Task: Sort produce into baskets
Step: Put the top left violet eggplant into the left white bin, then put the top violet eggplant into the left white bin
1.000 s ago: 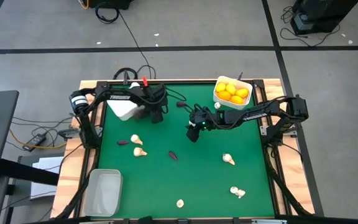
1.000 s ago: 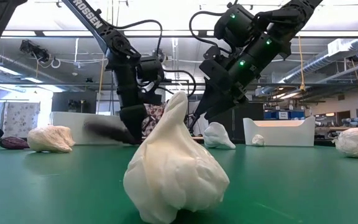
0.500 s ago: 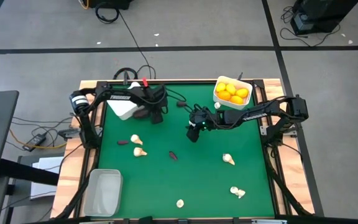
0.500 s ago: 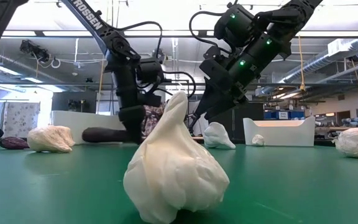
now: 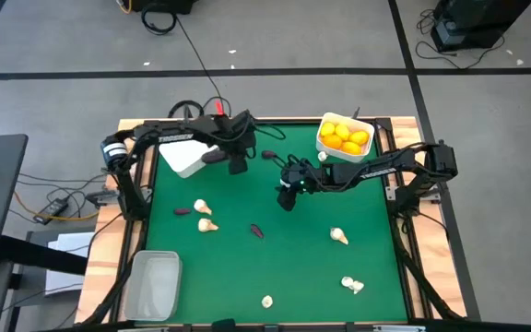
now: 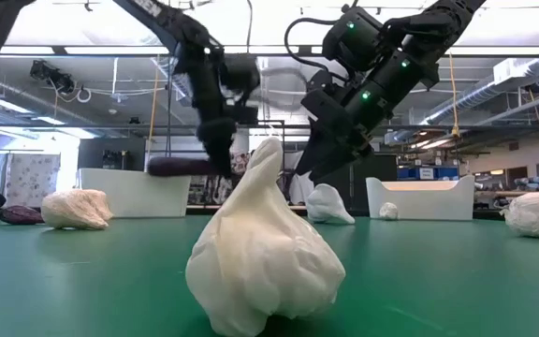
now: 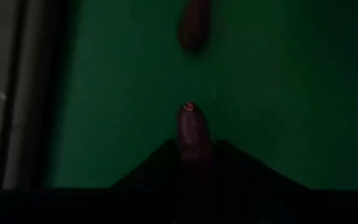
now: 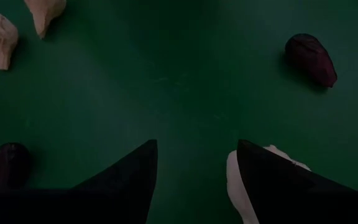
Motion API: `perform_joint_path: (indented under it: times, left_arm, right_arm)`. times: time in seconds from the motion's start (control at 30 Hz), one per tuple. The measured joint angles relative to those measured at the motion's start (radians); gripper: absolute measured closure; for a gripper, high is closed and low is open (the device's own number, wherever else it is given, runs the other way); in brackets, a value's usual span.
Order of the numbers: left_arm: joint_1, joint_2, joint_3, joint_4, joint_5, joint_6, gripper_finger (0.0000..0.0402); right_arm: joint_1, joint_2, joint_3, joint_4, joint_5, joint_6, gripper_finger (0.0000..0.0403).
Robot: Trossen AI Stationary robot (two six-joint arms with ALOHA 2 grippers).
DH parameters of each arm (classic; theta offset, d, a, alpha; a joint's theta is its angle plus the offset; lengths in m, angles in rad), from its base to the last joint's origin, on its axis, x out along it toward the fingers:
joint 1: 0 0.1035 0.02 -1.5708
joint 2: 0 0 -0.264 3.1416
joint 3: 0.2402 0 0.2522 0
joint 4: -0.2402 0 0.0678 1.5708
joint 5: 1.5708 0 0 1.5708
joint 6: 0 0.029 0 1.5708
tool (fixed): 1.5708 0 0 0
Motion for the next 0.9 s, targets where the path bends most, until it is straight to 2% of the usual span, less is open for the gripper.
perform_joint_path:
  times: [0.23, 0.43, 0.53, 0.73, 0.8, 0.9]
  left_arm:
    - [0.048, -0.196, -0.001, -0.074, -0.018, -0.008, 0.0307]
    - [0.110, -0.324, -0.121, -0.072, -0.032, -0.086, 0.0296]
    - [0.142, -0.343, -0.214, -0.059, -0.059, -0.151, 0.0286]
    - [0.209, -0.341, -0.357, 0.051, -0.292, -0.160, 0.0253]
    - [0.239, -0.341, -0.379, 0.084, -0.291, -0.153, 0.0242]
    - [0.273, -0.320, -0.390, 0.131, -0.194, -0.106, 0.0234]
  right_arm:
    - [0.000, 0.000, 0.000, -0.082, 0.000, 0.000, 0.0172]
    - [0.000, 0.000, 0.000, -0.075, 0.001, 0.000, 0.0172]
    - [0.001, 0.000, 0.000, -0.069, 0.000, 0.000, 0.0172]
    - [0.003, 0.000, 0.000, -0.047, -0.020, 0.009, 0.0172]
    - [0.003, 0.000, 0.000, -0.027, -0.020, 0.011, 0.0172]
    - [0.003, 0.000, 0.000, 0.001, -0.021, 0.011, 0.0172]
